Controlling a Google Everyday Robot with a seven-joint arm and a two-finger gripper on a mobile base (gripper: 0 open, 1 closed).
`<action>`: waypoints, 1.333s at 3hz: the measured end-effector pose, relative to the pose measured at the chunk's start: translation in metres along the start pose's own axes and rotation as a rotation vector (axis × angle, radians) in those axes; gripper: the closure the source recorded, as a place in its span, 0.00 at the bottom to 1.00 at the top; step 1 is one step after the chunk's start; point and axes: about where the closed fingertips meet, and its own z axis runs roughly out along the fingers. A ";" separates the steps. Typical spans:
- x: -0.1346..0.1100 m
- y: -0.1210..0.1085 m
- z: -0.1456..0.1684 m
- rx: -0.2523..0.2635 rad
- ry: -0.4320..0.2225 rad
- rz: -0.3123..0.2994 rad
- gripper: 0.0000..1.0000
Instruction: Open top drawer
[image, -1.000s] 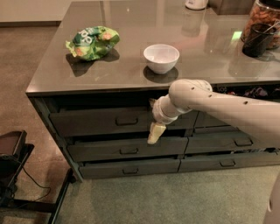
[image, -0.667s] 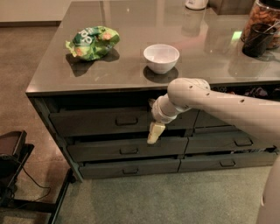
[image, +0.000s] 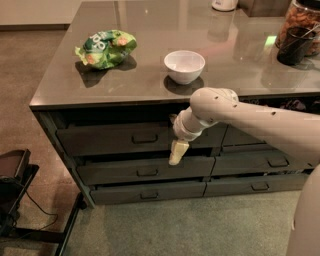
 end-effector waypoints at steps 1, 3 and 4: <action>0.000 0.000 0.000 0.000 0.000 0.000 0.19; 0.000 0.000 0.000 0.000 0.000 0.000 0.65; 0.000 0.000 0.000 0.000 0.000 0.000 0.89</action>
Offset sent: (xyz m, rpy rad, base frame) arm 0.0000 0.0000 0.0000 0.0000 0.0000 0.0000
